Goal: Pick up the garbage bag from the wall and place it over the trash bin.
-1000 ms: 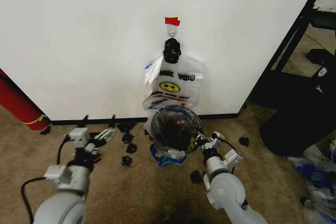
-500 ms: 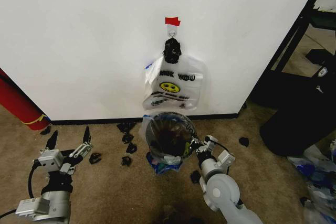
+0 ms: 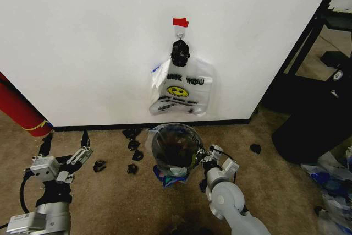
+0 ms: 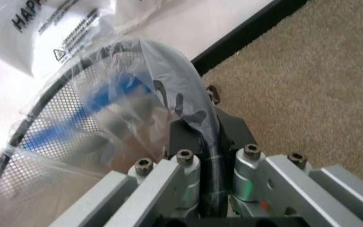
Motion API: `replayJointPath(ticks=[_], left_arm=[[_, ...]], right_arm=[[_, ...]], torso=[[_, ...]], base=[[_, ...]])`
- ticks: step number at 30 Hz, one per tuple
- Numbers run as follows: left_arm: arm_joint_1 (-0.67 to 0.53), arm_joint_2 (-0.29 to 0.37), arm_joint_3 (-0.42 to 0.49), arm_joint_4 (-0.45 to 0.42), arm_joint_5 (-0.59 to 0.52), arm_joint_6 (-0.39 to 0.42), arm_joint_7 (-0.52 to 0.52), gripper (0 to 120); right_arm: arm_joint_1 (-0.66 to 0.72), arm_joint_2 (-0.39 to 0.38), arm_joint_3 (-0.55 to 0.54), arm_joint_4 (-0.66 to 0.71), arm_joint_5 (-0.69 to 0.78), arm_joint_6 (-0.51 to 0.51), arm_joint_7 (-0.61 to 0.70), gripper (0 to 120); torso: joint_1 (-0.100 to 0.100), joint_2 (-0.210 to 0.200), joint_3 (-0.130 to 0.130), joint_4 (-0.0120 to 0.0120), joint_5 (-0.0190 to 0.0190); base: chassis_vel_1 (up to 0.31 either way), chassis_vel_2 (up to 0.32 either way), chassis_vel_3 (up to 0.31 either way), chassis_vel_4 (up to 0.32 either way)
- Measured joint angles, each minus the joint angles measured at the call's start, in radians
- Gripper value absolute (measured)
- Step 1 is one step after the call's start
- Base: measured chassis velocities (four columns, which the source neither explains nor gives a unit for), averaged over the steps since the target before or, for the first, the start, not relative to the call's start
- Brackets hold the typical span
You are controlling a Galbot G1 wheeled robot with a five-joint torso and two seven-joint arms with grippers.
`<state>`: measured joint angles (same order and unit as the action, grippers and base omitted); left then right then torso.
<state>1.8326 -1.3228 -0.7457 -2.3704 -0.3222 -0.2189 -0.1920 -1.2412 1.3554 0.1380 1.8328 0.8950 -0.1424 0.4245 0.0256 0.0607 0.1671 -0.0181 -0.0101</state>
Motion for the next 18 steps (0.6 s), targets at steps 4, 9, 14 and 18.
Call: replayJointPath(ticks=[4, 9, 14, 18], left_arm=[[-0.006, -0.001, 0.011, -0.001, 0.002, 0.004, -0.001, 100], [-0.004, 0.001, 0.013, -0.003, 0.003, 0.006, -0.001, 100], [-0.005, 0.000, 0.014, -0.002, 0.001, 0.007, -0.001, 100], [-0.007, -0.002, 0.027, -0.001, 0.007, 0.008, -0.001, 100]], right_arm=[[-0.004, 0.002, 0.003, 0.003, -0.010, 0.002, -0.006, 1], [-0.005, 0.008, 0.003, -0.001, -0.016, 0.004, -0.011, 2], [-0.010, 0.003, 0.002, -0.001, -0.018, 0.014, -0.026, 10], [-0.012, -0.006, 0.003, 0.006, -0.018, 0.015, -0.029, 25]], torso=[[0.000, 0.000, 0.000, -0.0001, -0.0001], [0.000, 0.000, 0.000, 0.0001, 0.0001], [0.000, 0.000, 0.000, 0.0000, 0.0001], [0.000, 0.000, 0.000, 0.0000, 0.0000]], base=[[0.000, 0.000, 0.000, 0.000], [0.000, 0.000, 0.000, 0.000], [0.000, 0.000, 0.000, 0.000], [0.000, 0.000, 0.000, 0.000]])
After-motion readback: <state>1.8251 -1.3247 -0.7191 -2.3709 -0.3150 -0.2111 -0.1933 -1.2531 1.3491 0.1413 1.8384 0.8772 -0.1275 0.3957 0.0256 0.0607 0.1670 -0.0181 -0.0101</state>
